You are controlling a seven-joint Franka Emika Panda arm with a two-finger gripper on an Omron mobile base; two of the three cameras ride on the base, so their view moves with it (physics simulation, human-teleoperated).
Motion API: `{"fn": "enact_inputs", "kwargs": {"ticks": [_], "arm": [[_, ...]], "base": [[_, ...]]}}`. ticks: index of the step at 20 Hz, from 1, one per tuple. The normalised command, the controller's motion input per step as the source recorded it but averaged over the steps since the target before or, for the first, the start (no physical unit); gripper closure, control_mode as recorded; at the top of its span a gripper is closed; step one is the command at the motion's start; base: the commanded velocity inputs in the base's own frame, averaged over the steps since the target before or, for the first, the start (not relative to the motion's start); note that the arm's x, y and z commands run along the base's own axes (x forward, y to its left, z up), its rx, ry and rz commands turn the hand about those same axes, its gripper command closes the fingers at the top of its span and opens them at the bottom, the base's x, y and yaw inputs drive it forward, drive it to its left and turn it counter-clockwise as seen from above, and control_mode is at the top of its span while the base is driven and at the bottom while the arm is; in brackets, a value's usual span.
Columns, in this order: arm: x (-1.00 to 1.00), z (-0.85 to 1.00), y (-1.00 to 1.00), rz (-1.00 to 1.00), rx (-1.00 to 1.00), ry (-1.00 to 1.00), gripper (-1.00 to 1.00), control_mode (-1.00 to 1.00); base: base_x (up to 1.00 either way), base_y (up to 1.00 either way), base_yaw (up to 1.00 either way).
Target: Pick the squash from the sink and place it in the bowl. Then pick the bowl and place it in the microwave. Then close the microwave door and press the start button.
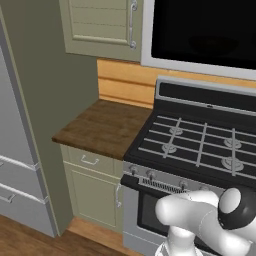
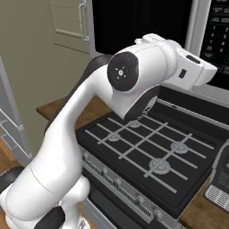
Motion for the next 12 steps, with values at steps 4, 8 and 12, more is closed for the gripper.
{"fn": "enact_inputs", "kwargs": {"ticks": [4, 8, 12], "arm": [[0.16, -0.24, -0.16, 0.00, 0.00, -0.22, 1.00, -1.00], [0.03, -0.28, -0.07, 0.00, 0.00, -0.03, 1.00, -1.00], [0.01, -0.24, -0.17, 0.00, 0.00, 0.00, 1.00, -1.00]], "base": [[0.00, 0.00, 0.00], [0.00, 0.00, 0.00], [0.00, 0.00, 0.00]]}}
